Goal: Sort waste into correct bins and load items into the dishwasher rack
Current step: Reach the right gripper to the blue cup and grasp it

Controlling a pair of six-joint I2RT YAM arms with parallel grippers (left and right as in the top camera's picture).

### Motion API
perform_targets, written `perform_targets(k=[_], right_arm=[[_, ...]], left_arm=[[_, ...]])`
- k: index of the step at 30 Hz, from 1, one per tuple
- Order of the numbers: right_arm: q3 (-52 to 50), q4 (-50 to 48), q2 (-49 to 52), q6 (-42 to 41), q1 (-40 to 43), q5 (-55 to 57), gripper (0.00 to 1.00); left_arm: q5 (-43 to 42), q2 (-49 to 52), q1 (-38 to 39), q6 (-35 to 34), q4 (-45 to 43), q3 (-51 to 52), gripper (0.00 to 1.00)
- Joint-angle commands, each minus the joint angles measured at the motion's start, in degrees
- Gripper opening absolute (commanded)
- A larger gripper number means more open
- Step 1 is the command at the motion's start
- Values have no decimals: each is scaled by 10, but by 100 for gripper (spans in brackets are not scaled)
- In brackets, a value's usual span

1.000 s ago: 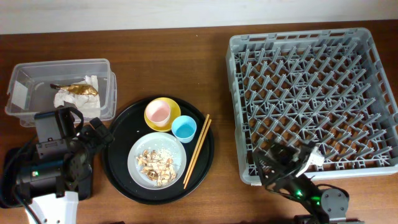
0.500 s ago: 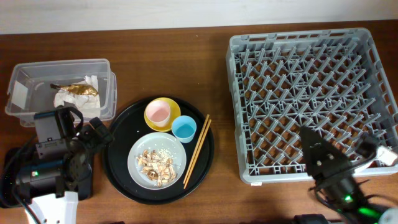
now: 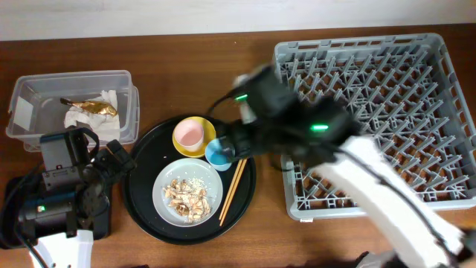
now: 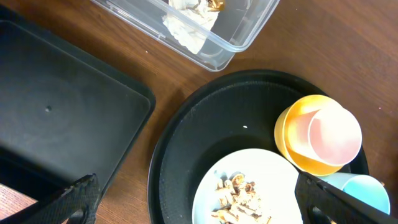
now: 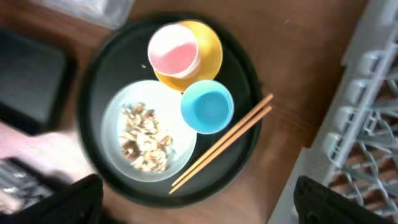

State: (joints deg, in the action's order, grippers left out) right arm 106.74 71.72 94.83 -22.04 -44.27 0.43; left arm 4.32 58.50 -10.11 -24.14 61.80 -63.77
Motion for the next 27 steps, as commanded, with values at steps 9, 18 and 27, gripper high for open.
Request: perform_targets(k=[9,18,27], right_arm=[[12,-48,205,8,-31,-20,64],[9,-98,283,8,-68,49,53],[-17,-112,293,8,-67,63,43]], left_arm=[[-4,-3,-3,-7,0,-8,99],[-4,-3,-3,-7,0,-8,100],[-4,-3,-3,-7,0,-8,99]])
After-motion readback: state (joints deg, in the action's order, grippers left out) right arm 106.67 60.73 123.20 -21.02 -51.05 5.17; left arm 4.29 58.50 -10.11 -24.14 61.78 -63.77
